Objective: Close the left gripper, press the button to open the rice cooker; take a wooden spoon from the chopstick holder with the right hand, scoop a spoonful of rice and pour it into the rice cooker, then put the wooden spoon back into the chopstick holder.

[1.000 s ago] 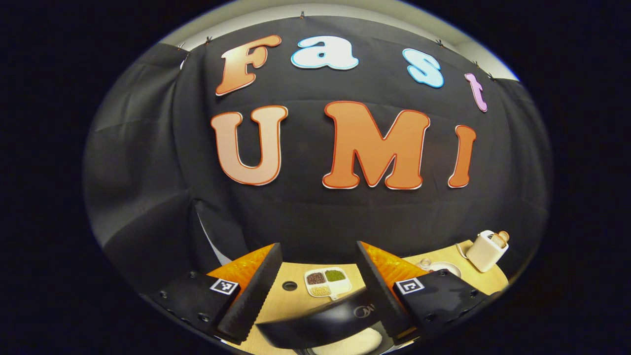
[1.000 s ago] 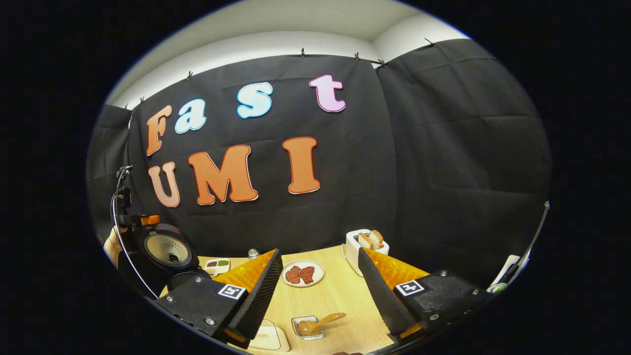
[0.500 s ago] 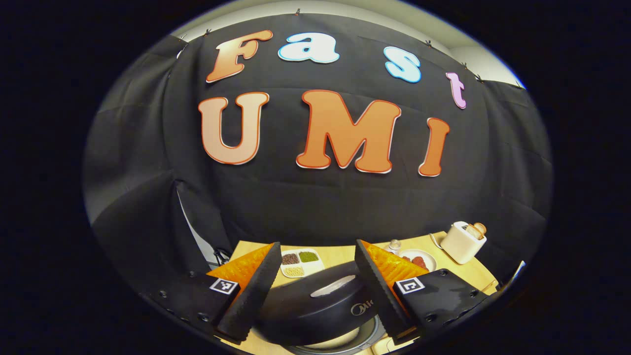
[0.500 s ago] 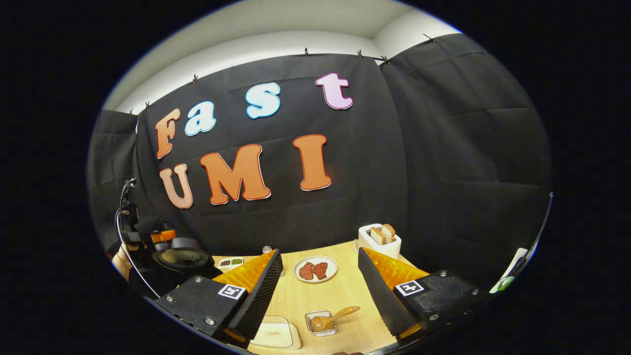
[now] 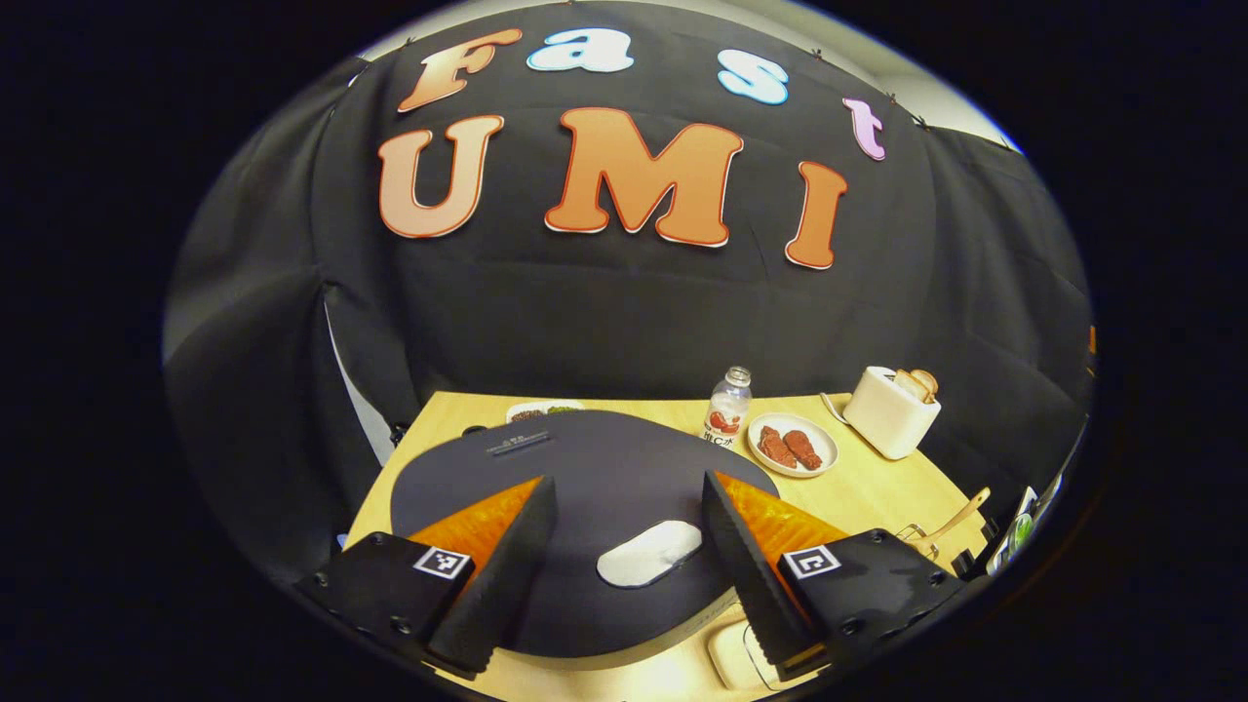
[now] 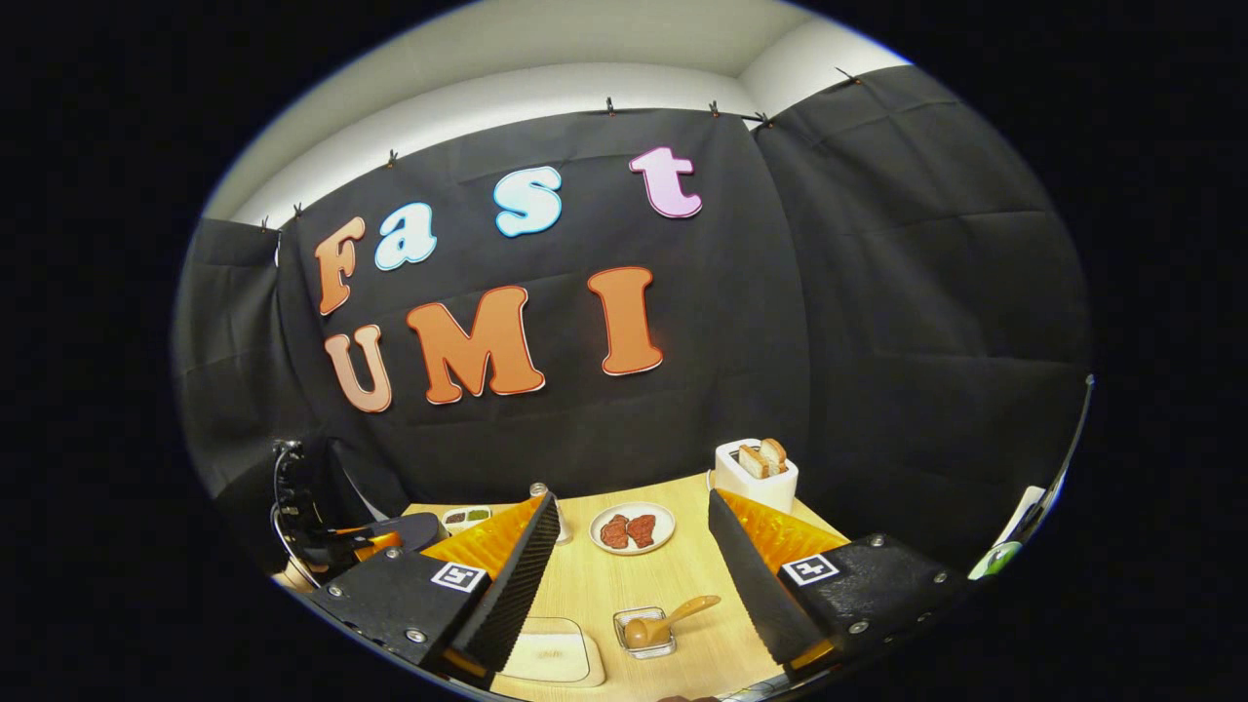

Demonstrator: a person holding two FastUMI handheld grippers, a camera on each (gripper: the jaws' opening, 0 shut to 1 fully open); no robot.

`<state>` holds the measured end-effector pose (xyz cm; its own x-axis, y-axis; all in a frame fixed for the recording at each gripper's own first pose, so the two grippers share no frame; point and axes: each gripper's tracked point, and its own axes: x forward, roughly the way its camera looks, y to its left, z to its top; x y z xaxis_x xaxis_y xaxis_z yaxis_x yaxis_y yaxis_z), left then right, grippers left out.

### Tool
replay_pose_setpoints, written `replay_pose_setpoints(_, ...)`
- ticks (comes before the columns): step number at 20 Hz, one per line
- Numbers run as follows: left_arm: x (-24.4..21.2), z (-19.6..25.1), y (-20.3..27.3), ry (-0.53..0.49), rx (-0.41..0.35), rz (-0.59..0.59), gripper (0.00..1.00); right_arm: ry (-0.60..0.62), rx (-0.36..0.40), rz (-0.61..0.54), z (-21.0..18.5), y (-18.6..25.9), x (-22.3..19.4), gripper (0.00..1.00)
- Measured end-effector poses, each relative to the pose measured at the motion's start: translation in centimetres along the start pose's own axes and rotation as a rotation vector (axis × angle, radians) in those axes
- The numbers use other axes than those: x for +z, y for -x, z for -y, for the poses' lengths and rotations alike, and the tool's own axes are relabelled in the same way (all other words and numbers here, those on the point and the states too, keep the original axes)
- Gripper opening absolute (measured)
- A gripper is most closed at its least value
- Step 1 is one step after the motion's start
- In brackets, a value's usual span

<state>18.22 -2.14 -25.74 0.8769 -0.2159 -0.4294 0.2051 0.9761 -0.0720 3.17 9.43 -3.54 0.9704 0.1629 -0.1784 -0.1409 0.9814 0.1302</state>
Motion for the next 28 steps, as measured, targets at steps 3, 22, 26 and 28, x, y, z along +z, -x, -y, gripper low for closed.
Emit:
replay_pose_setpoints(3,-1.1,0.4,-0.1,-0.042,0.007,0.039,1.00,-0.015,-0.017,0.008,0.7,0.7,0.5,0.95)
replay_pose_setpoints(22,1.4,-1.8,3.6,-0.120,0.116,0.013,1.00,0.011,-0.031,0.030,0.8,-0.3,1.2,0.95)
replay_pose_setpoints(26,10.2,-4.0,10.6,-0.088,0.146,0.098,1.00,0.050,-0.006,0.080,-0.2,-1.1,3.0,0.95)
replay_pose_setpoints(28,14.9,-5.8,14.3,-0.065,0.188,0.180,1.00,0.064,0.008,0.096,-0.8,-1.4,3.6,0.95)
